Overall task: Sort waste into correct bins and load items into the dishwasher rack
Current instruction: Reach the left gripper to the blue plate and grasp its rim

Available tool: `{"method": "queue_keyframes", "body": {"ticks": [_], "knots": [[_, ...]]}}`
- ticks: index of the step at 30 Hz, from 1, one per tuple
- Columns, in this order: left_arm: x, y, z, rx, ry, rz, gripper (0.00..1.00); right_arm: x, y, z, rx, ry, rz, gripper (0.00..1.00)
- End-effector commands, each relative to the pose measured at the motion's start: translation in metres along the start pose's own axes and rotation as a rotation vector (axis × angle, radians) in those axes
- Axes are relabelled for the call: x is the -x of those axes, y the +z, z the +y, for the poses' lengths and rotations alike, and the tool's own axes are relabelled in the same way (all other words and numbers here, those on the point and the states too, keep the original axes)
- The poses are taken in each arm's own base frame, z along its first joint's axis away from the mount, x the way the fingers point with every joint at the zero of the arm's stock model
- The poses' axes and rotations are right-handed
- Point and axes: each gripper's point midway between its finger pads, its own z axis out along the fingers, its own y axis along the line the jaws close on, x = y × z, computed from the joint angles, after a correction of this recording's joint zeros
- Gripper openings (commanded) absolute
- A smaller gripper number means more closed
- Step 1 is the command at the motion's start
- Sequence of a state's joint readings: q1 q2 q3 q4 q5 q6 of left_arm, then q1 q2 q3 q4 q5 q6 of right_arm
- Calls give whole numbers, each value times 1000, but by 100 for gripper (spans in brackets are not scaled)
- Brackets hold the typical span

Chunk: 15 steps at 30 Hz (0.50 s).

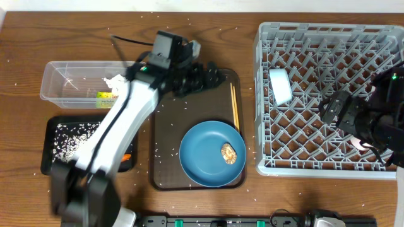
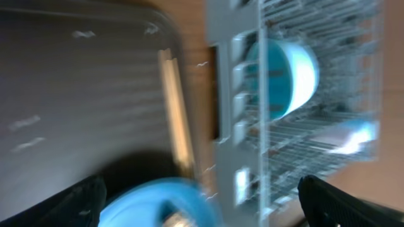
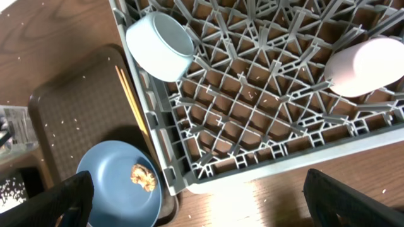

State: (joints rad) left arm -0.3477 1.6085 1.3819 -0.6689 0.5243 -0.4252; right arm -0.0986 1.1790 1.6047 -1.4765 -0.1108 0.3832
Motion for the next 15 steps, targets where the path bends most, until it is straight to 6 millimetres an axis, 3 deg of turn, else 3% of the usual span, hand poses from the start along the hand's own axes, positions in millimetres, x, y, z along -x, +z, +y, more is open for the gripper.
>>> {"method": "queue_keyframes", "body": {"ticks": [1,4,7,15], "knots": [[1,-37,27,251,194,-87,98,1,0,-3,-11,-3,-5,99],[-26,-59,30,277,194,-27,98,1,0,-2,-8,-30,-3,99],[-53,-68,38,311,233,74,98,1,0,-2,-8,-36,-3,99],[-117,-46,67,398,238,314,82,3,3,-2,-11,-35,4,99]]}}
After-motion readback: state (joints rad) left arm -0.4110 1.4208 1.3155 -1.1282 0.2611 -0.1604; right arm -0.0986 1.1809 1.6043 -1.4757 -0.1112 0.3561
